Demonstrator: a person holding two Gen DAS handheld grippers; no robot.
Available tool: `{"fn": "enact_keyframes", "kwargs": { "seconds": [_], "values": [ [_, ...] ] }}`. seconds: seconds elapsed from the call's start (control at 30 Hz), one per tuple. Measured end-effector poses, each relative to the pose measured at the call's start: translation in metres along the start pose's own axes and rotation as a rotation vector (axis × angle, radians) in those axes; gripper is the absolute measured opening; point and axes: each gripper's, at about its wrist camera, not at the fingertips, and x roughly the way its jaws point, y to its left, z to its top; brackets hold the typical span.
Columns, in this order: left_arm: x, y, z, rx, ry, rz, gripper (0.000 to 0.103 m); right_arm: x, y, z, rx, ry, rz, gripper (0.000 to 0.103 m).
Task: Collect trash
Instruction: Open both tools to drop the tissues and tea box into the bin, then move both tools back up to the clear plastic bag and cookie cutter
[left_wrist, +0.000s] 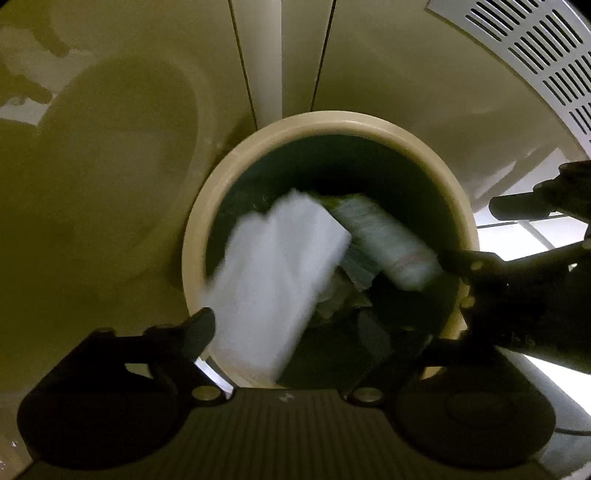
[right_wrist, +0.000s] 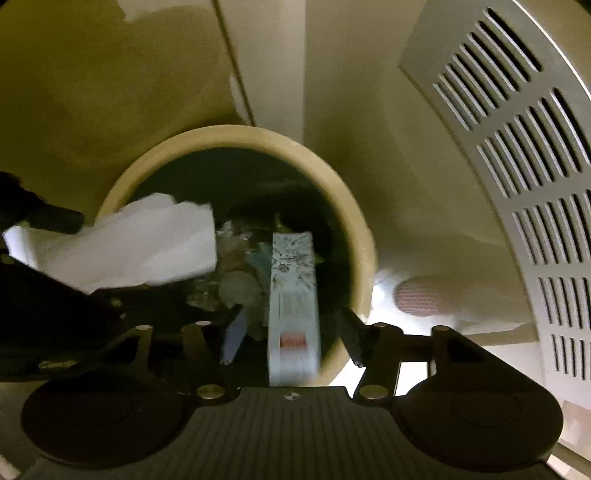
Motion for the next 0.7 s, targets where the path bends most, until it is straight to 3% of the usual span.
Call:
{"fn": "enact_keyframes", "kwargs": {
  "seconds": [0.27, 0.43, 0.7],
  "values": [
    [-0.025, -0.001, -0.009, 0.010, -0.007, 0.010, 0.101, -0.025, 0.001, -0.002, -0.009, 0.012, -0.007, 0.066],
    [-0.061, -0.001, -0.024, 0.061, -0.038, 0.001, 0.102, -0.066, 0.003, -0.010, -0.037, -0.030, -0.007, 0.075],
    [-0.155, -0.012, -0.046, 0.148, -0.235, -0.020, 0.102, -0.162, -0.004, -0.026, -0.081, -0.229, 0.059, 0.076]
  ]
}}
